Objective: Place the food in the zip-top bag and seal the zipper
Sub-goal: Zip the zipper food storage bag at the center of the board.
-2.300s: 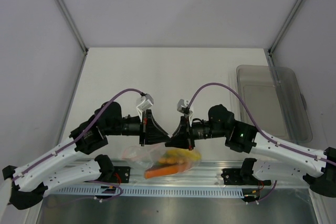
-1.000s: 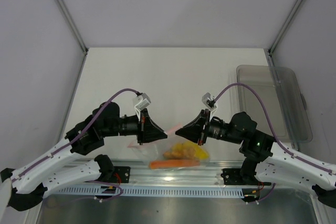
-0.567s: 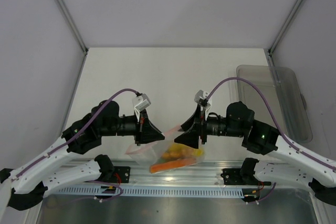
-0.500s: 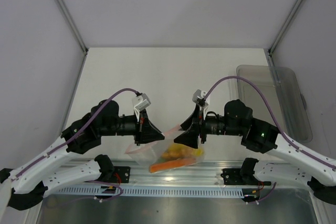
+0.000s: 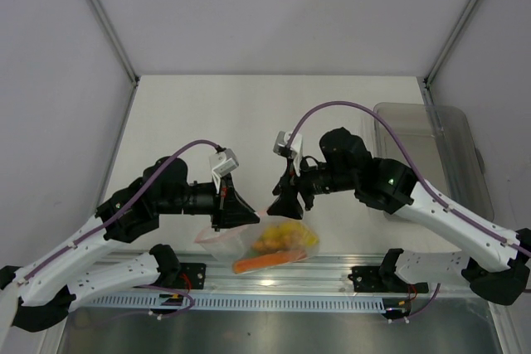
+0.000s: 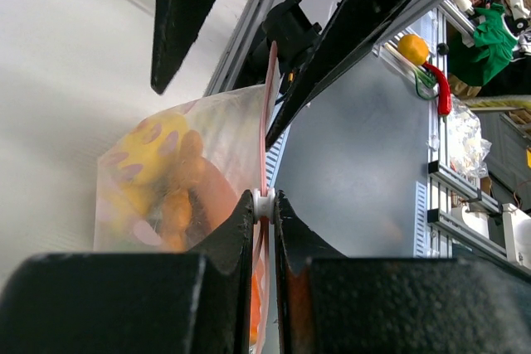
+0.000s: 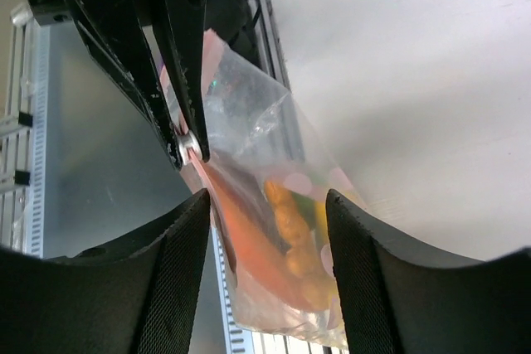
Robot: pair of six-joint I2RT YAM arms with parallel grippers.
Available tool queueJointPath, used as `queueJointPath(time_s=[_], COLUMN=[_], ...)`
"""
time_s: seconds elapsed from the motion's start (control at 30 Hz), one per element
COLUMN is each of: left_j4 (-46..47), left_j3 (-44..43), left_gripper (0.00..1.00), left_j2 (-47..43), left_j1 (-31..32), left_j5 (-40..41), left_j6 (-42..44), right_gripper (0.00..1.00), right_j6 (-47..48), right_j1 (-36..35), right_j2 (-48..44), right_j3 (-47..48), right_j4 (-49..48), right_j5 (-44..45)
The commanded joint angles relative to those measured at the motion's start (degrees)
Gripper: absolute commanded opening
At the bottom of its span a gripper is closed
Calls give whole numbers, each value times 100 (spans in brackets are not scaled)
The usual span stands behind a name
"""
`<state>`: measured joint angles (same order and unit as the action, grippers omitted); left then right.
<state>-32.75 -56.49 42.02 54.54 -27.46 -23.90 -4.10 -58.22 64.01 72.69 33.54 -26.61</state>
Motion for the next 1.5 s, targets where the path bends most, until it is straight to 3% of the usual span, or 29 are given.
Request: queueJointPath(time_s=[0.0, 0.43, 0.8, 0.97, 1.17, 1.3, 1.33, 1.37, 1.47], left_j4=[102, 146, 181, 199, 190, 190, 182, 173, 138], left_j3=[-178, -108, -108, -90, -73, -73, -73, -64, -64], left_gripper=[1, 1, 0, 1, 1, 1, 1, 1, 0], left_j2=[-1, 25, 43, 34, 52, 34, 34, 34, 8], left_j1=[-23, -23, -23, -23, -23, -23, -23, -23, -23], left_j5=[-163, -180, -189, -189, -198, -181, -172, -172, -154], left_j6=[70, 52, 26, 17, 26, 43, 43, 43, 52], right_gripper=[59, 47, 44, 29, 24, 14, 4, 0, 0], right_j6=[567, 1087, 1139, 1131, 1227, 1280, 1289, 1297, 1175], right_j1=[64, 117, 100, 100, 83, 47, 38, 21, 21], right_j2=[155, 542, 876, 938, 1096, 1140, 1132, 1123, 1035], right_j3=[413, 984, 1134, 1169, 1239, 1231, 1213, 1213, 1160], right_j4=[512, 979, 1058, 1049, 1234, 1287, 1313, 1313, 1217], right_j5=[-458, -1750, -1830, -1839, -1883, -1953, -1953, -1944, -1708])
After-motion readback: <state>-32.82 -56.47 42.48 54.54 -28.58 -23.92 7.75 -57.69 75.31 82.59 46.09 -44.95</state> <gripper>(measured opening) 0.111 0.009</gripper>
